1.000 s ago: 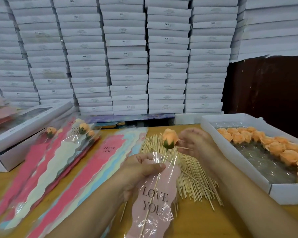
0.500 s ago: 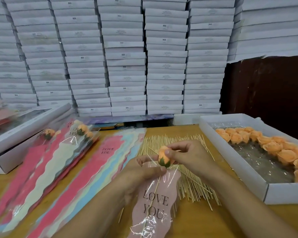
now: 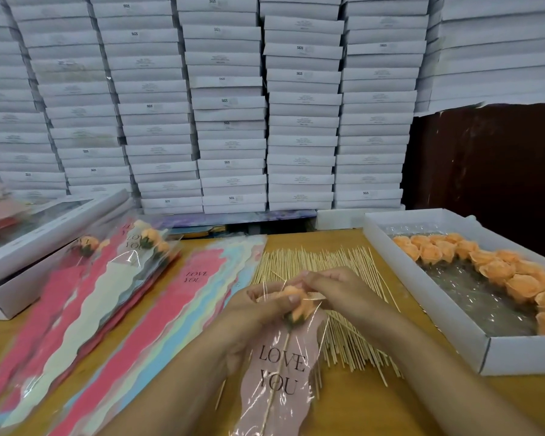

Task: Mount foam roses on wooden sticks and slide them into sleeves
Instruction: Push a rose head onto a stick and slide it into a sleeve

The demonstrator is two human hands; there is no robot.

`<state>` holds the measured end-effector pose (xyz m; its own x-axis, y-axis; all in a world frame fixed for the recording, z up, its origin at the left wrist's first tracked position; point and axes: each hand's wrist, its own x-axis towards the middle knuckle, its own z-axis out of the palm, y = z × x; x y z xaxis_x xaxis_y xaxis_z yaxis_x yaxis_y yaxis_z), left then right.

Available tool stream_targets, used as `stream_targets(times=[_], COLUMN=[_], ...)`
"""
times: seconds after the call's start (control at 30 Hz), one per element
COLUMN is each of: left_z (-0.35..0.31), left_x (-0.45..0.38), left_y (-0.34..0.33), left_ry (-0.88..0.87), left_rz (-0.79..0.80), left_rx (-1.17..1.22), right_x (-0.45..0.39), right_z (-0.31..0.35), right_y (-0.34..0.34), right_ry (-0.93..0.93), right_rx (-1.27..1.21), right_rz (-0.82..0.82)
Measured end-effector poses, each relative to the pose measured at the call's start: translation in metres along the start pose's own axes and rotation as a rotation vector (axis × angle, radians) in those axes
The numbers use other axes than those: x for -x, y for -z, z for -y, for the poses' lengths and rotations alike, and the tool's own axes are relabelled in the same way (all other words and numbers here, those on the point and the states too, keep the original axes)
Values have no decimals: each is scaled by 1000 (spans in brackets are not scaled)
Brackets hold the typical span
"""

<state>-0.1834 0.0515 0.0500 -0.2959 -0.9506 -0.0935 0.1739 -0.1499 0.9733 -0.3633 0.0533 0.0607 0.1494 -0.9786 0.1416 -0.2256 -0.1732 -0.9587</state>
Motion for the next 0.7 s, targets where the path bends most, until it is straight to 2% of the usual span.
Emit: stream_targets(times=[0.1,0.2,0.37,0.43,0.53,0.63,0.7], left_z=[-2,-1,-3,-3,-3,-4,-3], left_x=[3,2,2,0,-3,0,0], left_y=[2,5,1,-1,-1,-4,-6], left_ry=[16,12,16,24,17,15,20], left_rz=[-28,-15,-48,-69,-72,-63,-76], left_rx=[-27,-47,-55,-51,-69,-79,-100], right_x=[4,7,4,3,2,6,8], right_z=[1,2,-2,-2,-2,1,2], right_y=[-2,-1,-4,-5,-5,-5,-5], right_ry=[-29,64,125,123,67,19,3], right_rx=[-36,65,85,106,162,135,115], right_rz=[66,115,-35,-39,71,223,267])
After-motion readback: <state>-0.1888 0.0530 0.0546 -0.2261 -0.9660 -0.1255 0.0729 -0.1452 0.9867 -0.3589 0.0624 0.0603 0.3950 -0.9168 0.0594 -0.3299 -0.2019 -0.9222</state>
